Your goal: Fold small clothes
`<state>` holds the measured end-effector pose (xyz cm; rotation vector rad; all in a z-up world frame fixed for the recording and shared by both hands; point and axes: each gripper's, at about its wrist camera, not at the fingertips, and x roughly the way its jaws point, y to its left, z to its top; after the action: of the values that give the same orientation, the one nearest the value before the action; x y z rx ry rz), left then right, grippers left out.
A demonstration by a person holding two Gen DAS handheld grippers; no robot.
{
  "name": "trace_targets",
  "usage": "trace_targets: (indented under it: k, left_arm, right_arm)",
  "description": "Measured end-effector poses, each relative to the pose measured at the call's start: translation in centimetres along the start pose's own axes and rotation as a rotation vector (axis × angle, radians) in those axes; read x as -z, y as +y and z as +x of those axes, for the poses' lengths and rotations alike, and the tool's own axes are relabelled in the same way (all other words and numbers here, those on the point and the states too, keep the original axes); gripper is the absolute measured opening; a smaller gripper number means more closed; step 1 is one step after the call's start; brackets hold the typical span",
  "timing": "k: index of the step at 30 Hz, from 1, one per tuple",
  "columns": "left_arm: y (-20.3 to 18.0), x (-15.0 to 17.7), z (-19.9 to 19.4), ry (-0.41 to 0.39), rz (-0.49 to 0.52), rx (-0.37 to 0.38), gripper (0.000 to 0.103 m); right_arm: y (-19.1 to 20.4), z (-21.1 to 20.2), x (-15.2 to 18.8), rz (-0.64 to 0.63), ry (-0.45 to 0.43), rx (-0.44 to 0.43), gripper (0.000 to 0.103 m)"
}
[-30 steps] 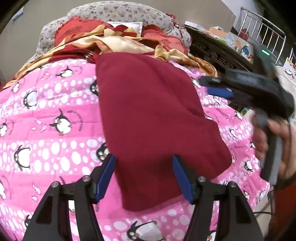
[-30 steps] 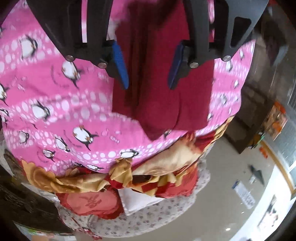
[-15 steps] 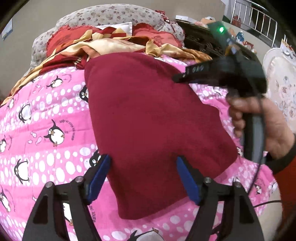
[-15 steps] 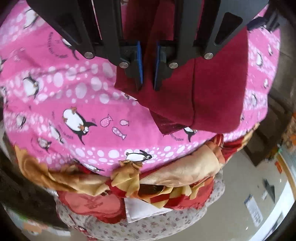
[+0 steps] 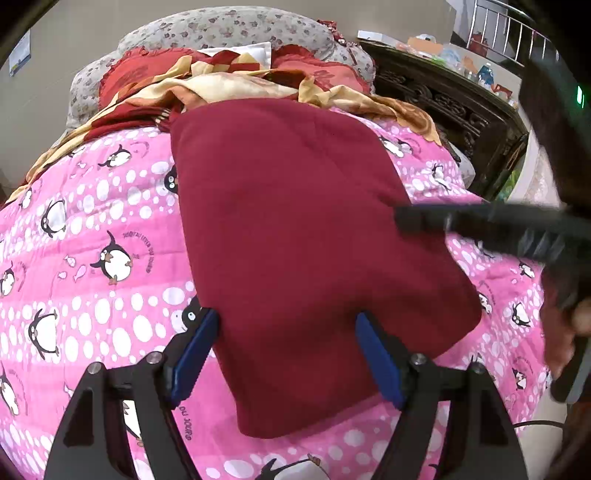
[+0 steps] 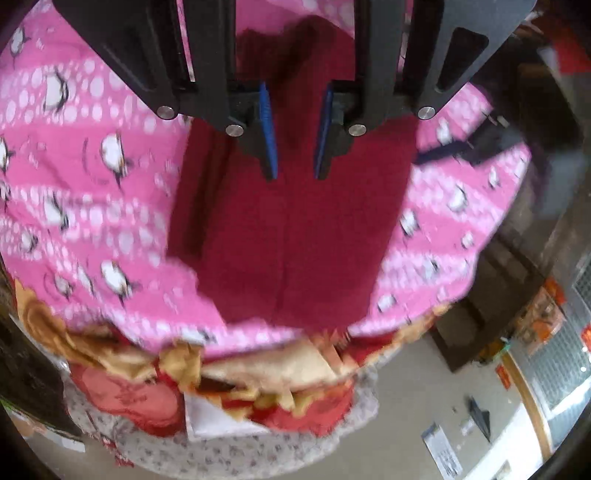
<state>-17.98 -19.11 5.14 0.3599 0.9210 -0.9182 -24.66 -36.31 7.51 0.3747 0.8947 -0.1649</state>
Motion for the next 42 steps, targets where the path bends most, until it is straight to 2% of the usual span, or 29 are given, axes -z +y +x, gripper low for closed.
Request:
trace_targets:
  k: [3, 6, 10, 16, 23, 31, 33, 34, 35, 37, 42]
  left_arm:
    - [0.0, 0.1, 0.2, 0.008, -0.001, -0.003, 0.08]
    - [0.0, 0.2, 0.4, 0.011, -0.004, -0.009, 0.08]
    - [0.5, 0.1, 0.0, 0.025, -0.033, 0.003, 0.08]
    - [0.9, 0.2, -0.1, 0.034, -0.058, 0.005, 0.08]
    - [0.7, 0.3, 0.0, 0.042, -0.06, 0.005, 0.08]
    - [2.2, -0.4, -0.8, 0.026, -0.108, 0.029, 0.081]
    - [3.1, -0.8, -1.1, 0.009, -0.145, 0.047, 0.083]
    - [3.6, -1.1, -1.2, 0.003, -0.171, 0.059, 0.084]
    - [4.1, -1.4, -1.1, 0.002, -0.191, 0.068, 0.086]
    - [5.0, -1.9, -0.8, 0.005, -0.229, 0.087, 0.086]
    - [6.1, -3.0, 0.3, 0.01, -0.281, 0.131, 0.086]
  right_arm:
    - [-1.4, 1.6, 2.1, 0.016, 0.011, 0.053, 0.022]
    - [-1.9, 1.9, 2.5, 0.045, -0.008, 0.045, 0.022]
    - [-1.3, 0.6, 2.0, 0.046, 0.006, 0.047, 0.023]
    - [-0.2, -1.8, 2.4, 0.076, -0.05, 0.019, 0.029]
    - [-0.9, 0.8, 3.8, 0.078, 0.004, 0.065, 0.029]
    - [-1.7, -0.3, 3.7, 0.105, -0.018, 0.009, 0.029]
    - [-2.4, -1.3, 3.2, 0.147, -0.075, -0.015, 0.042]
    - [-2.6, -1.5, 2.9, 0.166, -0.094, -0.009, 0.057]
    - [-3.1, -1.7, 2.6, 0.192, -0.116, 0.001, 0.066]
    - [-4.2, -1.4, 2.1, 0.241, -0.132, 0.0, 0.067]
    - [-6.2, 1.1, 1.2, 0.32, -0.095, -0.054, 0.067]
